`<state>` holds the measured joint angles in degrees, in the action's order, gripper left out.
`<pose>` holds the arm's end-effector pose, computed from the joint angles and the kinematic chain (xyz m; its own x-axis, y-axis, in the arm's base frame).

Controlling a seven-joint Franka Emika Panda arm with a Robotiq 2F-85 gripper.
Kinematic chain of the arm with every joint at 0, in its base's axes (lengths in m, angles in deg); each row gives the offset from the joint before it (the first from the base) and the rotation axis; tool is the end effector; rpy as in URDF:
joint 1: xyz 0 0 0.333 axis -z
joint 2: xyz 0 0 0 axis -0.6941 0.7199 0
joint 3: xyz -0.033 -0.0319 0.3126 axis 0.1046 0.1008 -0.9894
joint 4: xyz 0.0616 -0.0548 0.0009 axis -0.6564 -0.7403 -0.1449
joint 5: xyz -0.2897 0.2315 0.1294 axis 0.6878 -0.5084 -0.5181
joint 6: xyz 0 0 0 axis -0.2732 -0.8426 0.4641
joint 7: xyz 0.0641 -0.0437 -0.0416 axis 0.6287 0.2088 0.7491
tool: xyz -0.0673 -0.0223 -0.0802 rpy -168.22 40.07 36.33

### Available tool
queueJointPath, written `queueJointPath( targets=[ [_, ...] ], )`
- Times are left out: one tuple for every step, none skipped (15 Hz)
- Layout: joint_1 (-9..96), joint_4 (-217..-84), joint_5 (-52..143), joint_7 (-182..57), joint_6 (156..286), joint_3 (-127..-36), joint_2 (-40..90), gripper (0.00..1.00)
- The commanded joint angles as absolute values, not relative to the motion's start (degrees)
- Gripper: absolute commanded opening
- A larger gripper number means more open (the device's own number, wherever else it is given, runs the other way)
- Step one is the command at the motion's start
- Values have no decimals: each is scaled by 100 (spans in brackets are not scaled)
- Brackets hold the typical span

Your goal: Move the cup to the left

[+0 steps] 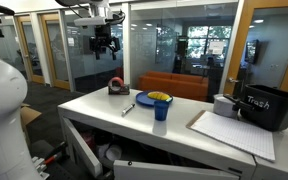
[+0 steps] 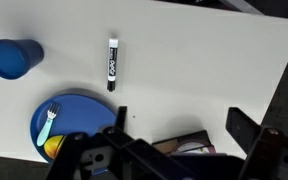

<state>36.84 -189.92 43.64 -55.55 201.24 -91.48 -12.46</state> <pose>0.4353 0.1025 0.4923 0.9609 0.2714 0.0556 0.2684 -0.9617 0.0559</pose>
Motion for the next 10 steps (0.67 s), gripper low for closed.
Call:
queueJointPath(
  targets=[
    [3741,-18694,4423,-5677,20366,-9177,-782,100],
    [3752,-18645,4442,-5708,20458,-9175,-682,100],
    [3765,-18566,4448,-5712,20498,-9158,-564,100],
    [3789,-18499,4468,-5747,20542,-9146,-462,100],
    [3828,-18410,4497,-5792,20538,-9120,-349,100],
    [3865,-18336,4525,-5807,20518,-9086,-261,100],
    [3928,-18249,4582,-5863,20482,-9044,-167,100],
    [4003,-18165,4612,-5878,20444,-8970,-66,100],
    [4084,-18092,4646,-5885,20431,-8893,19,100],
    [4166,-18026,4680,-5870,20419,-8806,101,100]
  ],
)
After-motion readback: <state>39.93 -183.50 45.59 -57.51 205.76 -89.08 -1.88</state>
